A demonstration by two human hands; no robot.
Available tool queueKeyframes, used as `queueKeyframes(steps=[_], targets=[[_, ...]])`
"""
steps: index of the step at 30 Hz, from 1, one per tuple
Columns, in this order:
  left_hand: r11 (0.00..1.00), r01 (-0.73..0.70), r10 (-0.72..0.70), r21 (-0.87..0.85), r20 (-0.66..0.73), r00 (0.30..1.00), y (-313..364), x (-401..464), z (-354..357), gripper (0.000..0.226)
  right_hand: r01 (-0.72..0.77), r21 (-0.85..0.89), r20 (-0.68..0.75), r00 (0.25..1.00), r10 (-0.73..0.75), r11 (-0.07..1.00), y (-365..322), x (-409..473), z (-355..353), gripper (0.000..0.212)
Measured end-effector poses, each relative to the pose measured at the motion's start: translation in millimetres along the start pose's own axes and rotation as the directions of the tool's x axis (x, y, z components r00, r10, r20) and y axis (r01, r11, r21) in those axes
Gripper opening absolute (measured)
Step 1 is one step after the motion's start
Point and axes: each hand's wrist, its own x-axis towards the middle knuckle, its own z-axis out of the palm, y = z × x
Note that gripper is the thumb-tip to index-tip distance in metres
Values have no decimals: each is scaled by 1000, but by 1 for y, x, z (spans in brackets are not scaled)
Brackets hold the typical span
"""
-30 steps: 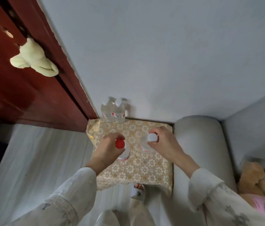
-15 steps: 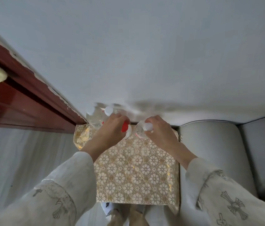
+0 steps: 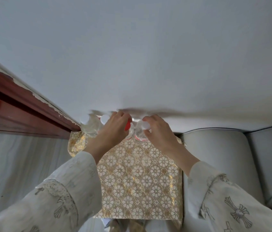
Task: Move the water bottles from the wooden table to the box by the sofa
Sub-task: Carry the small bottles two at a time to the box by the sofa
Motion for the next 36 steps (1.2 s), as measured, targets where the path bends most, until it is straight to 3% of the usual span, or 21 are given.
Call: queueKeyframes(steps=[10, 18, 23, 31, 36], targets=[[997, 47, -52, -60, -83, 995, 3, -1, 2, 36, -18, 164, -119, 992, 38, 986, -2, -1, 6, 40], [990, 57, -70, -132, -92, 993, 12, -43, -18, 41, -112, 241, -28, 992, 122, 964, -21, -25, -3, 54], [969, 97, -113, -226, -60, 992, 13, -107, -54, 44, -141, 261, -20, 988, 152, 955, -71, -63, -30, 49], [869, 213, -349, -447, -246, 904, 1, -263, -130, 30, 119, 442, 36, 988, -150, 889, -189, -128, -58, 36], [791, 290, -553, -539, -426, 716, 15, -366, -141, 25, 293, 489, 158, 897, -414, 821, -256, -152, -61, 31]])
